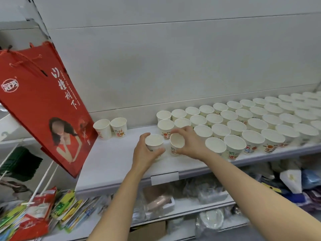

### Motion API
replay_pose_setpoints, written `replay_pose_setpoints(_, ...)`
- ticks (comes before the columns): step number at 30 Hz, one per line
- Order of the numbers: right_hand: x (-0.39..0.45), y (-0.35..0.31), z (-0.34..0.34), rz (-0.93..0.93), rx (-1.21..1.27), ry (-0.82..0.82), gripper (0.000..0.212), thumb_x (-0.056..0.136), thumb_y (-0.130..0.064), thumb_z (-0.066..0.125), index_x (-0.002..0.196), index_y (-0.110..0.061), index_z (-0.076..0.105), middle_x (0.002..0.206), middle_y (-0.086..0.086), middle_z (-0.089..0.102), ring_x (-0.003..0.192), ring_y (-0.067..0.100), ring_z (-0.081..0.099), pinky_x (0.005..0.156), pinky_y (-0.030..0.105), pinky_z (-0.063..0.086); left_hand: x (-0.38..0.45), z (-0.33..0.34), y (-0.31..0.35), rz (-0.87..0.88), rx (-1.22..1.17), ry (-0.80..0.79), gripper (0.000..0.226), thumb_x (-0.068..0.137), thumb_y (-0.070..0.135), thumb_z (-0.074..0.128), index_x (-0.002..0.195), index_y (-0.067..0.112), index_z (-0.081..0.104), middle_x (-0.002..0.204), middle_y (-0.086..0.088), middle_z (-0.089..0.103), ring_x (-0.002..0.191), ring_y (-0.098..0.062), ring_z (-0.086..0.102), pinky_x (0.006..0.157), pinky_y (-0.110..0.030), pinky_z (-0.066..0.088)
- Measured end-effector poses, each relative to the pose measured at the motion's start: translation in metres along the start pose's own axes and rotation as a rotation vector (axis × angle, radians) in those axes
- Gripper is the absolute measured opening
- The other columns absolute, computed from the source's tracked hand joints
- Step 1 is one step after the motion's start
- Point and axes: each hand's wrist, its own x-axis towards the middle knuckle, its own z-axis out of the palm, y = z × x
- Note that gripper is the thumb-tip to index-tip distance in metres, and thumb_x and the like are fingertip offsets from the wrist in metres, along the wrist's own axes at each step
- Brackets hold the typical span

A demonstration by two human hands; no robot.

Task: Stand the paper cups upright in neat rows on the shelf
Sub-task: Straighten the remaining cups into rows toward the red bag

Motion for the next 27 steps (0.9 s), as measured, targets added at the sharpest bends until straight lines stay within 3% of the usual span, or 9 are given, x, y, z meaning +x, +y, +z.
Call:
replay_pose_setpoints(3,0.001,0.005,-0.007,-0.050,-0.219,-0.064,0.066,0.074,-0.024,0.072,0.133,-0.036,0.046,0.124,0.003,0.041,0.116,0.023,0.037,0.099,0.032,0.035,0.002,0.018,0.007,0.023,0.047,-0.002,0.080,0.067,0.038,0.085,0.133,0.029,0.040,0.128,0.010,0.053,0.111,-0.014,0.052,0.086,-0.024,0.041)
replay_pose_setpoints(6,0.003,0.011,-0.013,-0.089,-0.358,-0.057,0.068,0.077,-0.025,0.069,0.139,-0.034,0.040,0.133,0.001,0.044,0.117,0.025,0.036,0.100,0.034,0.033,0.001,0.029,0.008,0.027,0.102,-0.016,0.087,0.065,0.042,0.086,0.136,0.028,0.038,0.136,0.006,0.051,0.119,-0.016,0.050,0.090,-0.025,0.042)
replay_pose_setpoints(9,-0.001,0.016,-0.021,-0.150,-0.387,-0.003,0.071,0.073,-0.031,0.073,0.137,-0.033,0.043,0.137,-0.002,0.046,0.119,0.025,0.038,0.101,0.037,0.033,-0.001,0.023,0.010,0.045,0.156,-0.095,0.107,0.062,0.039,0.089,0.148,0.027,0.027,0.149,0.003,0.036,0.134,-0.016,0.039,0.101,-0.024,0.032)
replay_pose_setpoints(11,-0.006,0.017,-0.027,-0.194,-0.408,0.045,0.061,0.070,-0.030,0.075,0.127,-0.030,0.053,0.129,-0.003,0.052,0.117,0.023,0.040,0.097,0.037,0.032,-0.005,0.009,0.007,0.108,0.225,-0.150,0.110,0.060,0.036,0.091,0.148,0.032,0.026,0.152,0.006,0.026,0.136,-0.014,0.033,0.110,-0.026,0.030)
replay_pose_setpoints(15,-0.017,0.024,-0.030,-0.276,-0.476,0.081,0.031,0.075,-0.031,0.073,0.105,-0.029,0.065,0.108,-0.006,0.063,0.106,0.019,0.044,0.089,0.036,0.030,-0.011,-0.018,0.004,0.244,0.356,-0.079,0.072,0.067,0.029,0.088,0.129,0.036,0.052,0.137,0.010,0.040,0.118,-0.013,0.045,0.103,-0.037,0.046)
replay_pose_setpoints(18,-0.014,0.028,-0.027,-0.296,-0.450,0.087,0.017,0.078,-0.029,0.072,0.095,-0.026,0.069,0.097,-0.006,0.066,0.098,0.019,0.048,0.082,0.033,0.030,-0.011,-0.019,0.010,0.268,0.468,-0.070,0.037,0.075,0.031,0.082,0.108,0.034,0.067,0.123,0.012,0.054,0.110,-0.011,0.046,0.098,-0.033,0.045)
replay_pose_setpoints(20,-0.010,0.028,-0.027,-0.320,-0.450,0.112,0.008,0.079,-0.026,0.070,0.087,-0.025,0.070,0.089,-0.006,0.067,0.094,0.020,0.051,0.078,0.032,0.031,-0.012,-0.012,0.014,0.251,0.503,-0.074,0.021,0.079,0.034,0.078,0.098,0.034,0.070,0.114,0.013,0.060,0.104,-0.010,0.048,0.086,-0.029,0.045)
replay_pose_setpoints(23,-0.004,0.031,-0.031,-0.320,-0.460,0.142,0.005,0.080,-0.021,0.067,0.081,-0.024,0.072,0.082,-0.006,0.068,0.089,0.020,0.051,0.075,0.033,0.033,-0.011,-0.001,0.017,0.191,0.530,-0.020,0.011,0.084,0.036,0.073,0.095,0.032,0.073,0.104,0.012,0.066,0.095,-0.008,0.049,0.074,-0.025,0.041)
replay_pose_setpoints(27,0.001,0.035,-0.038,-0.320,-0.474,0.166,0.008,0.080,-0.018,0.066,0.079,-0.022,0.072,0.081,-0.005,0.068,0.085,0.021,0.051,0.074,0.033,0.030,-0.004,0.013,0.028,0.160,0.526,0.010,0.014,0.085,0.035,0.072,0.098,0.029,0.073,0.106,0.009,0.067,0.094,-0.009,0.054,0.076,-0.028,0.048)
